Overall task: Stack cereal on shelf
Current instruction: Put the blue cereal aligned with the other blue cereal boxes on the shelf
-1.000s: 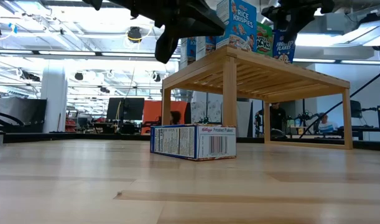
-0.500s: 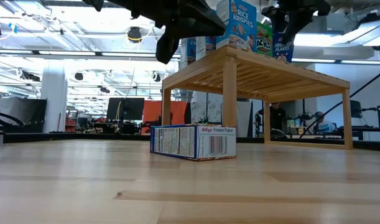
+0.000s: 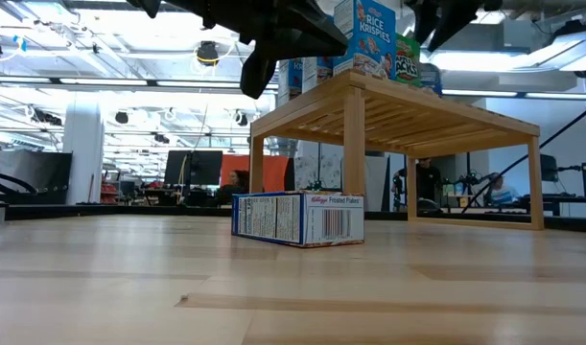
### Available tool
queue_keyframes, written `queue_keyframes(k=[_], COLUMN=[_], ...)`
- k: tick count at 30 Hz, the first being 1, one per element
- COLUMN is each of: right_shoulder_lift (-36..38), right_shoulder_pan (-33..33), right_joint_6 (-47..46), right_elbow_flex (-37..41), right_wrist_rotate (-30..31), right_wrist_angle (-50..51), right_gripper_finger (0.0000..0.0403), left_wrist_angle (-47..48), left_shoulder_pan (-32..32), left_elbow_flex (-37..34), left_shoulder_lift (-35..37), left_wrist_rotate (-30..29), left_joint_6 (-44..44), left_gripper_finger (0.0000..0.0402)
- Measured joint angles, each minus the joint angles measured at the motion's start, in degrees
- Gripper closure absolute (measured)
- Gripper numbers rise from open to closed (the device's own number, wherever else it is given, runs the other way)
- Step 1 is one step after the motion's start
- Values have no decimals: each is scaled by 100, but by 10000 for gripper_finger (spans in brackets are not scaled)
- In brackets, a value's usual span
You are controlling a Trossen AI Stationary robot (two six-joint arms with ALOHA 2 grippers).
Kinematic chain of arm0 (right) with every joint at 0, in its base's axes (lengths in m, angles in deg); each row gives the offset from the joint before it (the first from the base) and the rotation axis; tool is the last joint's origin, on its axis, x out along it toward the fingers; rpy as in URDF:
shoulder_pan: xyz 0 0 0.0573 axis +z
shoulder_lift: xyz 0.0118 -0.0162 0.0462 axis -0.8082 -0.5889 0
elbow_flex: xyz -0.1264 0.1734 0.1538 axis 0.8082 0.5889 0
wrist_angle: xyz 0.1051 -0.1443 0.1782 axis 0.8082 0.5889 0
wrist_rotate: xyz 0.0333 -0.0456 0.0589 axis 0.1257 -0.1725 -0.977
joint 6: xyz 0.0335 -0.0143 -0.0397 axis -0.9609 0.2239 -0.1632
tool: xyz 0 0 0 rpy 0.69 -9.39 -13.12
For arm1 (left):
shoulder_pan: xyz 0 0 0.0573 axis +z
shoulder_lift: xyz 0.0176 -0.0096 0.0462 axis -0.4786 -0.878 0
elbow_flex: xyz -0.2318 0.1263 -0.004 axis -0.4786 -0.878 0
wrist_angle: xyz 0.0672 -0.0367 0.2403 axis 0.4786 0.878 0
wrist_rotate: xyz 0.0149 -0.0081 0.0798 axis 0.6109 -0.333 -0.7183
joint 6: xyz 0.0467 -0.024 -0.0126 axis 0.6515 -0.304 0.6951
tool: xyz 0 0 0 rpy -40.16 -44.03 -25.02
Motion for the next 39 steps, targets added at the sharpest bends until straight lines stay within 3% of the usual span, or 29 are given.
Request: queue_keyframes(k=[12, 15, 17, 23, 28, 39], right_shoulder_lift=[0, 0, 0, 2, 2, -60], right_shoulder_pan=[142, 389, 583, 1067, 1296, 1600], right_joint_6=[-310, -633, -838, -1437, -1815, -2694], right_elbow_flex=[-442, -813, -1104, -1799, -2054, -2064], right_wrist_rotate=[159, 212, 267, 269, 269, 261], right_wrist_angle=[-5, 148, 219, 230, 234, 694], right_gripper_finger=[158, 158, 158, 158, 158, 158], left_wrist_angle=[60, 699, 1372, 2150, 2737, 2193], left_shoulder_pan=[5, 22, -10, -455, -986, -1391], left_elbow_flex=[0, -6, -4, -32, -70, -59], left_shoulder_lift=[6, 184, 355, 357, -14, -849], left_wrist_rotate=[195, 705, 657, -45, -1519, -2237], left_joint_6=[5, 86, 14, -130, -756, -1742], left_gripper_finger=[384, 384, 385, 399, 401, 401])
